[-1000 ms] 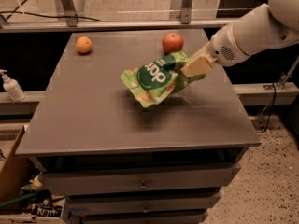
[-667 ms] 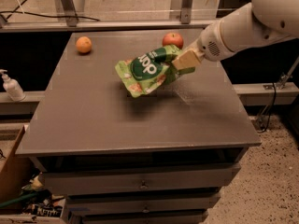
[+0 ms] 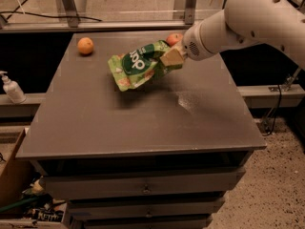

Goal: Move green rice chip bag near orange

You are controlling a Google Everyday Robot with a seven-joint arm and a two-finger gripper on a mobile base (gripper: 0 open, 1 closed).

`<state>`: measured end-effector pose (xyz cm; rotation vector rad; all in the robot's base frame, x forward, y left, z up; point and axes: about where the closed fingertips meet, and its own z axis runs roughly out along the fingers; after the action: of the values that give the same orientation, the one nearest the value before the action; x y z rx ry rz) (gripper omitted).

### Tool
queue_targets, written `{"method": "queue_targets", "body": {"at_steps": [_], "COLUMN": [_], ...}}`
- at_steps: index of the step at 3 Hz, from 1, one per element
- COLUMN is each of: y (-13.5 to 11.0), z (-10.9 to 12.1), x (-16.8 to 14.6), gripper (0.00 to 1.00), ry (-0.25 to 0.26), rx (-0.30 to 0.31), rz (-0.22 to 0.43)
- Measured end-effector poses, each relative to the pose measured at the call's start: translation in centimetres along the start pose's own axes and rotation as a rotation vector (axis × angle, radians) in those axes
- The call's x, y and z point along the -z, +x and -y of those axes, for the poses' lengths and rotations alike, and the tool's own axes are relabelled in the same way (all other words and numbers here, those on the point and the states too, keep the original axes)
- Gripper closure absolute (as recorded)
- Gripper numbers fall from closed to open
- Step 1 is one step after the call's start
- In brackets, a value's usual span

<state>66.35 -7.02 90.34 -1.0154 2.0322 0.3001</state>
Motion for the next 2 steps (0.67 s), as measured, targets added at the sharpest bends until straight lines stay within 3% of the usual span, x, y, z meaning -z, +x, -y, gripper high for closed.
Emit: {"method": "queue_targets", "body": {"at_steps": [2], "y": [-3.1], "z": [-0.1], "x": [-4.0], "gripper": [1.00], "ry": [0.030], "rx": [-0.004], "rz": [0.047]}}
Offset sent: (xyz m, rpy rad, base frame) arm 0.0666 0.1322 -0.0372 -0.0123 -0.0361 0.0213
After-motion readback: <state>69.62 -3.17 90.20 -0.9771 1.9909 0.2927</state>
